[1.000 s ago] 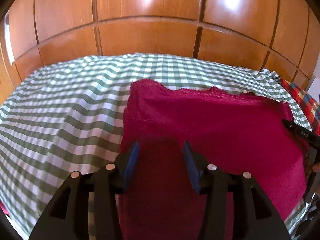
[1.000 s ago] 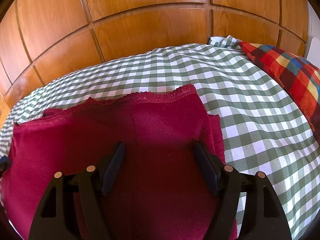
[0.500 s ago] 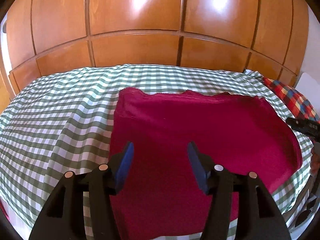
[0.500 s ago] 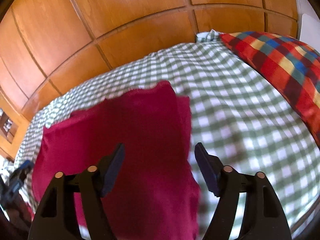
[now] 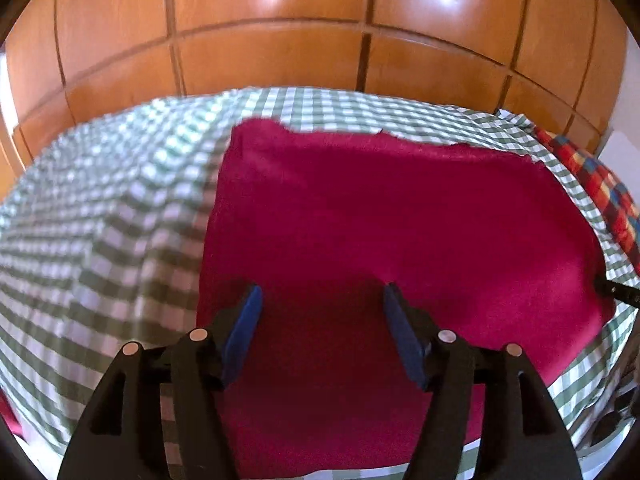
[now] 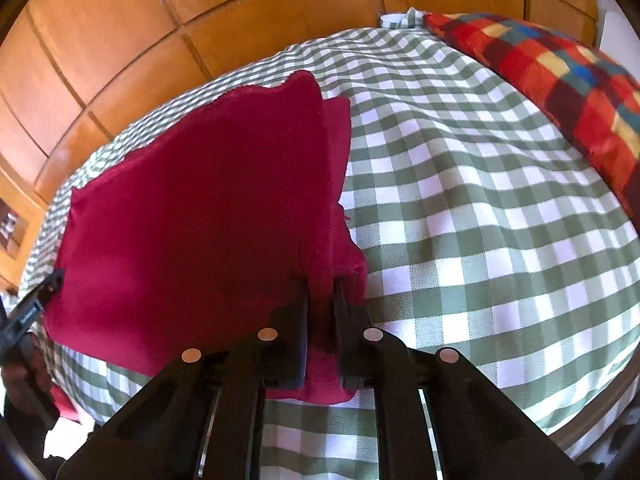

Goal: Fold small clothes

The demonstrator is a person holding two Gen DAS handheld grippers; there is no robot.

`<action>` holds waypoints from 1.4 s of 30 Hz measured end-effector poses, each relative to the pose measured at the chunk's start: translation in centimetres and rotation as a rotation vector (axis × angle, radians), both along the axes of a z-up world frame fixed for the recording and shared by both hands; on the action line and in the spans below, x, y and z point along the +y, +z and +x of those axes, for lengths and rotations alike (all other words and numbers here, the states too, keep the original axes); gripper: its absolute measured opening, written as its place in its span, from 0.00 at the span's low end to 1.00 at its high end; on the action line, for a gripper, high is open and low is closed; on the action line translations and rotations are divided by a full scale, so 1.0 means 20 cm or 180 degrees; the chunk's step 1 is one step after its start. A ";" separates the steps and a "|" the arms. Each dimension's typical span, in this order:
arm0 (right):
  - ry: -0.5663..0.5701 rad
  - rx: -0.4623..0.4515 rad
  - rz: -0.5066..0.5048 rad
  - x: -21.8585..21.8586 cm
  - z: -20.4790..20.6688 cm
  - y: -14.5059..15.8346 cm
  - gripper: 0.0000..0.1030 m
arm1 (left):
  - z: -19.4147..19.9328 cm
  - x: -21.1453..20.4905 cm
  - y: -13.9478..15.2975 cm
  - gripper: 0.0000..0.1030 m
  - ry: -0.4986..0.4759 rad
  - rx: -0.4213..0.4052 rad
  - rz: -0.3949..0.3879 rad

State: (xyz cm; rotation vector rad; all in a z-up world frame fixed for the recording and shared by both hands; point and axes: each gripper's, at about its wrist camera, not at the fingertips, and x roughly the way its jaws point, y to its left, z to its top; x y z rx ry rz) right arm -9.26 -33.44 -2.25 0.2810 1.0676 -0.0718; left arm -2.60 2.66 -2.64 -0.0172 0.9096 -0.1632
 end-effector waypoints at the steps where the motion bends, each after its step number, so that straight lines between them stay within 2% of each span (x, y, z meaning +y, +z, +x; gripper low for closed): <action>1: 0.0013 0.0010 -0.0073 0.02 0.01 0.02 0.10 | -0.01 0.01 0.00 0.62 0.0005 -0.0021 -0.0016; 3: -0.0017 0.0009 -0.0145 0.03 0.01 0.06 0.24 | -0.01 0.02 0.01 0.61 -0.0003 -0.0034 -0.0026; 4: -0.0047 -0.0014 -0.0197 0.03 0.01 0.08 0.40 | -0.02 0.03 0.02 0.60 0.0001 -0.0034 -0.0072; 5: -0.0084 -0.0082 -0.0263 0.04 0.00 0.11 0.64 | -0.02 0.03 0.02 0.60 0.0005 -0.0030 -0.0120; 6: -0.0114 -0.0160 -0.0334 0.05 -0.01 0.15 0.70 | -0.02 0.04 0.02 0.60 0.0008 -0.0026 -0.0161; 9: -0.0128 -0.0249 -0.0823 0.13 0.00 0.24 0.71 | -0.02 0.06 0.05 0.61 0.0016 -0.0021 -0.0299; 11: -0.0113 -0.0283 -0.1166 0.19 0.01 0.28 0.79 | -0.01 0.06 0.06 0.61 0.0021 0.0005 -0.0344; 12: -0.0098 -0.0325 -0.1304 0.21 0.01 0.30 0.79 | -0.01 0.06 0.07 0.61 0.0026 0.0008 -0.0348; 19: -0.0009 -0.0493 -0.1579 0.30 0.03 0.36 0.79 | -0.01 -0.01 0.11 0.63 -0.0051 -0.0018 -0.0269; 21: 0.0006 -0.0514 -0.1574 0.31 0.04 0.36 0.82 | -0.01 -0.03 0.11 0.64 -0.0071 -0.0018 -0.0249; 33: -0.0073 -0.0508 -0.1226 0.28 0.05 0.32 0.83 | -0.02 -0.11 0.13 0.65 -0.0168 -0.0033 -0.0084; 37: -0.0066 -0.0480 -0.0990 0.23 0.07 0.28 0.83 | -0.01 -0.12 0.12 0.65 -0.0172 -0.0037 -0.0035; 38: -0.0065 -0.0483 -0.0854 0.20 0.07 0.27 0.85 | -0.01 -0.12 0.12 0.65 -0.0172 -0.0040 -0.0022; 40: -0.0048 -0.0511 -0.0262 0.11 0.10 0.23 0.87 | -0.01 -0.11 0.12 0.65 -0.0165 -0.0049 -0.0005; 41: -0.0089 -0.0486 0.0169 0.03 0.11 0.18 0.87 | -0.01 -0.11 0.12 0.65 -0.0160 -0.0050 0.0001; 42: -0.0155 -0.0434 0.0387 -0.01 0.13 0.15 0.87 | 0.00 -0.11 0.12 0.65 -0.0151 -0.0047 0.0008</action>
